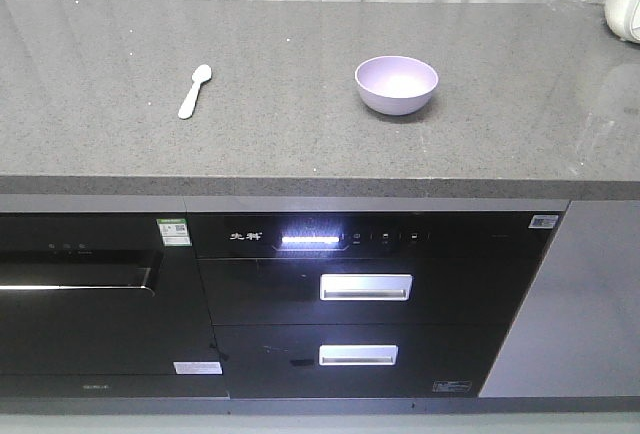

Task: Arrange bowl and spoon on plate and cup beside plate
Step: 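Approach the counter edge in front of the lavender bowl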

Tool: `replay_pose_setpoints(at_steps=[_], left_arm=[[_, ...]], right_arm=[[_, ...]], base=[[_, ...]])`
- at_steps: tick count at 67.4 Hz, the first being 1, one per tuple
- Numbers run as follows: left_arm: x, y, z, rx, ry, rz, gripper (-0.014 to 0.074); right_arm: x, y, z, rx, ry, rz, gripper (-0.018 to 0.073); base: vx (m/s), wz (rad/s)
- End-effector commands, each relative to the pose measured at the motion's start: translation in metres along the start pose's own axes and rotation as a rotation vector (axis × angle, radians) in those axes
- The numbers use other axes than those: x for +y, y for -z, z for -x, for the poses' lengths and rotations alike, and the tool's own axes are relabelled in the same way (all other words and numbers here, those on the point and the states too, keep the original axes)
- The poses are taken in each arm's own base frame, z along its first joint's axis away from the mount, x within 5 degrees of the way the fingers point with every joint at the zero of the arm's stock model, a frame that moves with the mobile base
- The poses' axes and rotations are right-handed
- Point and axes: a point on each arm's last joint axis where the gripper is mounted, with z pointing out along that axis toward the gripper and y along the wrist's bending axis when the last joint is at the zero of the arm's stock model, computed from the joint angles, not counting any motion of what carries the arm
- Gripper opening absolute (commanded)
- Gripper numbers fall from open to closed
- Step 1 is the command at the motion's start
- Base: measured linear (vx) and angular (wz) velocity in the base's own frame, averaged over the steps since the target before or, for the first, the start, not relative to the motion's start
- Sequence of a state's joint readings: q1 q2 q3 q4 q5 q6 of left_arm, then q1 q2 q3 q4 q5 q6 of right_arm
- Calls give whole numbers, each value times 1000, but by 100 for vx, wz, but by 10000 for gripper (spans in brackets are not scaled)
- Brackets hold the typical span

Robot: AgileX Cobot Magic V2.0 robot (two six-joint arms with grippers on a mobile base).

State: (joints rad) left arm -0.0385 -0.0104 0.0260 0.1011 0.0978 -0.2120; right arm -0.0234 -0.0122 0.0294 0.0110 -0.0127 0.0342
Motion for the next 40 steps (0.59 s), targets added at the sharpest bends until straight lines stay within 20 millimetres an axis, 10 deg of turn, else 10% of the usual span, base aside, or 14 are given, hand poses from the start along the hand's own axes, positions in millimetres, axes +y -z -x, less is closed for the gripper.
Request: replay_pose_setpoints(at_steps=[1, 40], left_arm=[[-1, 0, 1, -71, 8, -16, -6], [-1, 0, 1, -71, 8, -16, -6]], right_arm=[[0, 1, 5, -78, 10, 5, -4], [0, 1, 5, -78, 10, 5, -4]], base=[[6, 0], [5, -1]])
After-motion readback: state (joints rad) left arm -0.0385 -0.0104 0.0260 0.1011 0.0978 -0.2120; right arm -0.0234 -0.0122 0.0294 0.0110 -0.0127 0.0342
